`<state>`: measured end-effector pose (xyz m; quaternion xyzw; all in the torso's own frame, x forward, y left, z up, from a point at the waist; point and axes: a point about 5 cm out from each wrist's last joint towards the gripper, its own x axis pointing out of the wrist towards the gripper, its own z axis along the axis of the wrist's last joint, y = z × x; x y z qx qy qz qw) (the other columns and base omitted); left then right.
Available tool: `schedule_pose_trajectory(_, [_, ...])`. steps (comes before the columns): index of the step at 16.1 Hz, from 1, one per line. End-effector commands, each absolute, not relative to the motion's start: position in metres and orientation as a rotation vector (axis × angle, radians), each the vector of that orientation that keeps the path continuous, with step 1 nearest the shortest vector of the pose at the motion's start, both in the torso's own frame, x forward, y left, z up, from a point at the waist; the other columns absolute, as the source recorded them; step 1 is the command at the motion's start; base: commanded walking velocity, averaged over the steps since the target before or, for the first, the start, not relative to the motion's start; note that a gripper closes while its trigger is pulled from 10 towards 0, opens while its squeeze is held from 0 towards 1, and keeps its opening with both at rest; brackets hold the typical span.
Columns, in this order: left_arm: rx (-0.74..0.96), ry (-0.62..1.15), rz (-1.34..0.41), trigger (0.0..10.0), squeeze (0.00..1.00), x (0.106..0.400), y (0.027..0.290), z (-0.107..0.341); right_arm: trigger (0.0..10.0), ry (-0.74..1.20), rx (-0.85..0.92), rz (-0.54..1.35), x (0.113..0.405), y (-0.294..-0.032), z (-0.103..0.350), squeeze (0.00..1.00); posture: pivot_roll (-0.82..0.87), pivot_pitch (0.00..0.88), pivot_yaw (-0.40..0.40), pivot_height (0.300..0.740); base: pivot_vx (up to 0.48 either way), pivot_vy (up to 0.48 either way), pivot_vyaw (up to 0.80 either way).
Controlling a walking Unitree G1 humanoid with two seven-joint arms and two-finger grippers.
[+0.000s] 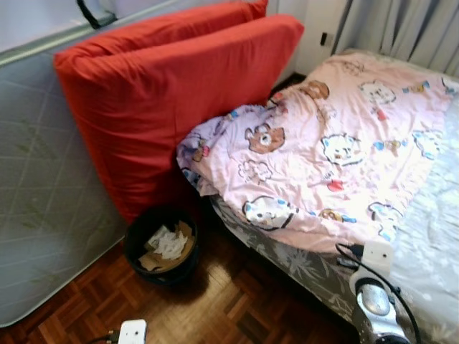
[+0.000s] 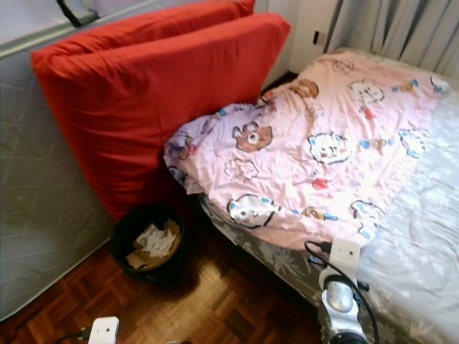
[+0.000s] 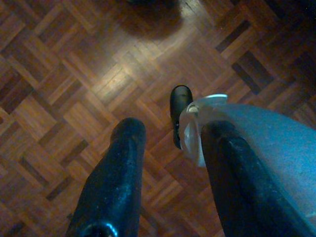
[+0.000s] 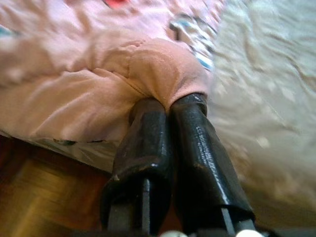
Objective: Clean up the room
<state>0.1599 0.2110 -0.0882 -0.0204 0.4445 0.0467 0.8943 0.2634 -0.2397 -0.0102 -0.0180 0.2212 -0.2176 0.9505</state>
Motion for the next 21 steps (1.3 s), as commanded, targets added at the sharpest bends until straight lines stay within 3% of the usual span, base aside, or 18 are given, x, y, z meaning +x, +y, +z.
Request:
schedule_pose_trajectory(1, [-0.042, 0.97, 0.107, 10.0, 0.0, 0.149, 0.214, -0.093, 10.0, 0.498, -0.048, -0.465, 0.259, -0.244, -0.015, 0.0, 0.06, 0.093, 0.017, 0.74, 0.0, 0.0, 0.0])
schedule_pose_trajectory(9, [-0.048, 0.972, 0.101, 10.0, 0.0, 0.151, 0.214, -0.092, 10.0, 0.793, -0.083, -0.453, 0.224, -0.24, -0.049, 0.0, 0.06, 0.096, 0.017, 0.74, 0.0, 0.0, 0.0])
schedule_pose_trajectory(13, [-0.031, 0.975, 0.083, 10.0, 0.0, 0.15, 0.215, -0.092, 10.0, 0.654, -0.019, -0.548, 0.232, -0.248, -0.037, 0.0, 0.06, 0.097, 0.017, 0.74, 0.0, 0.0, 0.0])
schedule_pose_trajectory(15, [-0.032, 0.975, 0.085, 10.0, 0.0, 0.15, 0.215, -0.092, 10.0, 0.771, -0.048, -0.503, 0.219, -0.243, -0.05, 0.0, 0.06, 0.097, 0.015, 0.74, 0.0, 0.0, 0.0])
schedule_pose_trajectory(21, [-0.033, 0.974, 0.084, 10.0, 0.0, 0.15, 0.215, -0.092, 10.0, 0.885, -0.055, -0.465, 0.197, -0.234, -0.067, 0.0, 0.06, 0.098, 0.016, 0.74, 0.0, 0.0, 0.0])
